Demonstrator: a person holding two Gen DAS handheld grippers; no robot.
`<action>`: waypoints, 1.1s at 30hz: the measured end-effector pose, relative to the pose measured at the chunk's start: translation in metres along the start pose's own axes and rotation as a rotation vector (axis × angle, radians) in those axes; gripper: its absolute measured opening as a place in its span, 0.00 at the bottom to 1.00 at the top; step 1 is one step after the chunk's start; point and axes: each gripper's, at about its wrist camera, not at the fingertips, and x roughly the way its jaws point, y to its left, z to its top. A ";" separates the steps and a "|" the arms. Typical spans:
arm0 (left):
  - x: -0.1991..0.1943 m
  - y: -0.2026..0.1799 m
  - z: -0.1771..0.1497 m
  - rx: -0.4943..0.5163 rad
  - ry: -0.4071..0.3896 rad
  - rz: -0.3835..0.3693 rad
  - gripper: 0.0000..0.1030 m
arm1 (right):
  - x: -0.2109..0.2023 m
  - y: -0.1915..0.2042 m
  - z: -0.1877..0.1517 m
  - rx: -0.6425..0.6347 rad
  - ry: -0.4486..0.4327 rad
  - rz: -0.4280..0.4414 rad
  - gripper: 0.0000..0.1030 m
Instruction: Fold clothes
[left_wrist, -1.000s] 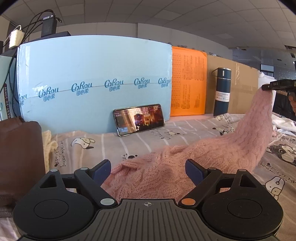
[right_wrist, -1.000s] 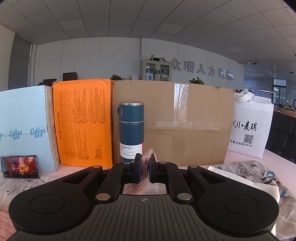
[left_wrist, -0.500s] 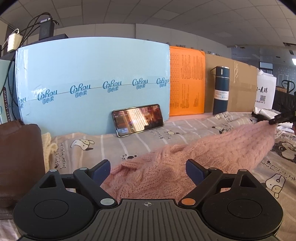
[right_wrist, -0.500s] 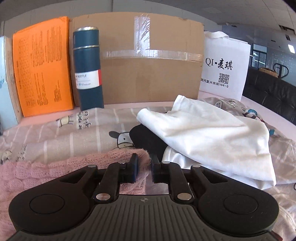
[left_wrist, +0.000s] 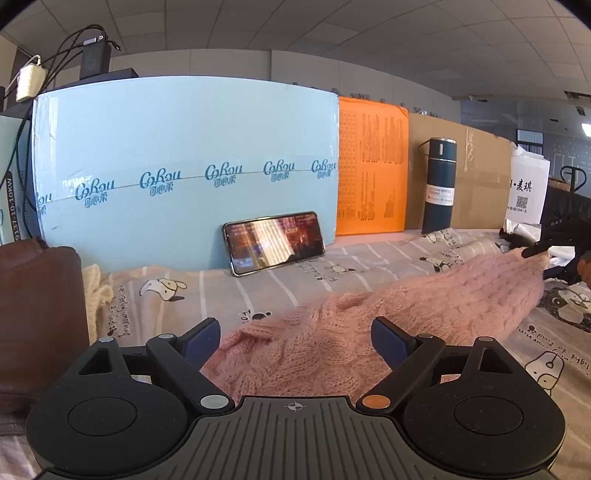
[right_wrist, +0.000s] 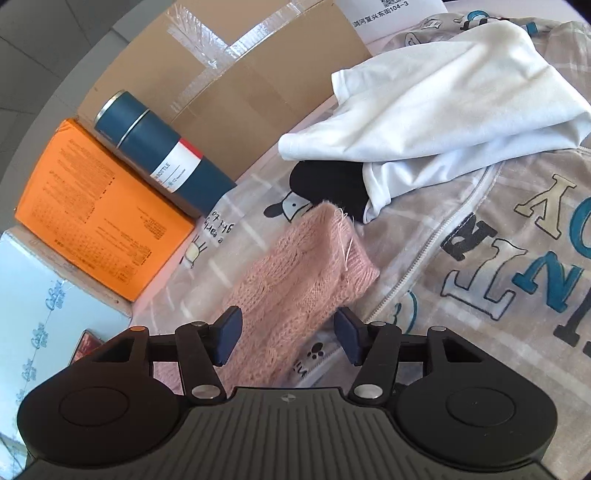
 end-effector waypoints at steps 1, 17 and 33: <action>0.000 0.000 0.000 -0.003 0.002 0.000 0.89 | 0.004 0.001 -0.001 -0.001 -0.023 -0.007 0.51; 0.002 0.011 0.000 -0.079 0.021 -0.028 0.89 | -0.034 0.048 -0.031 -0.240 -0.306 0.137 0.13; 0.005 0.020 -0.002 -0.149 0.037 -0.054 0.89 | -0.041 0.129 -0.136 -0.740 -0.193 0.217 0.16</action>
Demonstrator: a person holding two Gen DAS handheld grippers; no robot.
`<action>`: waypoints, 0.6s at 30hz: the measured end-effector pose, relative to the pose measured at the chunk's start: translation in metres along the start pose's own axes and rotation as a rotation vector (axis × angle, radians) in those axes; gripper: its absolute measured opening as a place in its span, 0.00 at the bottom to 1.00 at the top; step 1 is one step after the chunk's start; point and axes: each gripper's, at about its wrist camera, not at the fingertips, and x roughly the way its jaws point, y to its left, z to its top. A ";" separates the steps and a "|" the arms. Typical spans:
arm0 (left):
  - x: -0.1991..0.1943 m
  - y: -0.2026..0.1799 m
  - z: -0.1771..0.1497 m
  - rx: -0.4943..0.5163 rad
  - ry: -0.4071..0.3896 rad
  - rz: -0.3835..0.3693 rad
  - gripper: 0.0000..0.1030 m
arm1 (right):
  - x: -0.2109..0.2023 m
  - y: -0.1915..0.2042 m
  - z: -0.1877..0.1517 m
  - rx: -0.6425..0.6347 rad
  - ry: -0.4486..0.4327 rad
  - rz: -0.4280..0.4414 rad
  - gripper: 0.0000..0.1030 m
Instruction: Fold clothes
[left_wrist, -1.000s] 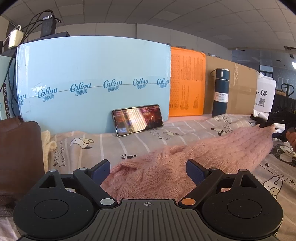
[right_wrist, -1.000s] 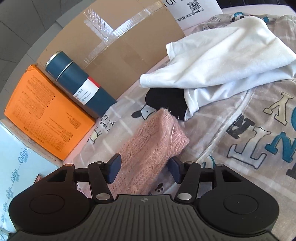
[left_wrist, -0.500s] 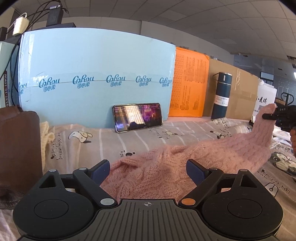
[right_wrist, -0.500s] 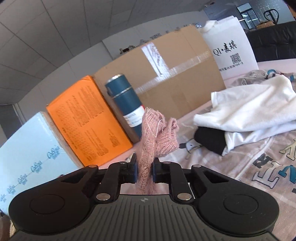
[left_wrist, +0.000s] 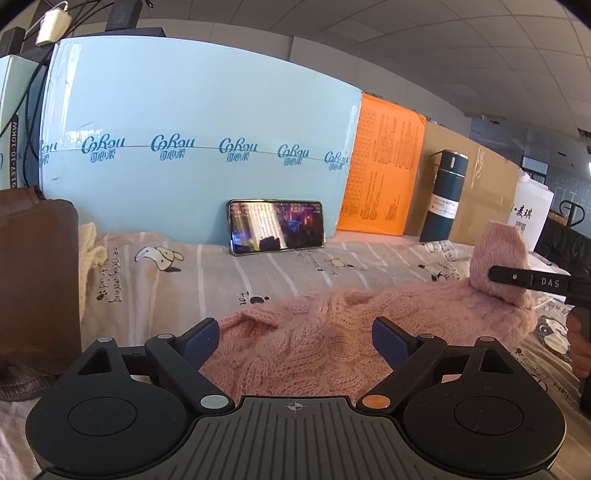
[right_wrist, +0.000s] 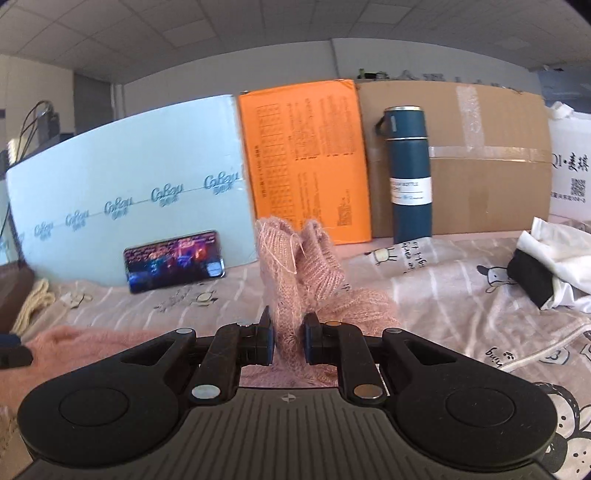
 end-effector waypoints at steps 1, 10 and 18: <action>0.000 0.000 0.000 -0.002 0.001 -0.003 0.89 | -0.001 0.004 -0.002 -0.023 0.001 0.027 0.19; 0.003 0.004 -0.001 -0.034 0.012 -0.018 0.90 | -0.013 0.022 -0.010 -0.085 0.000 0.258 0.69; 0.004 0.007 -0.001 -0.052 0.018 -0.029 0.90 | -0.009 0.019 -0.011 -0.026 0.053 0.337 0.72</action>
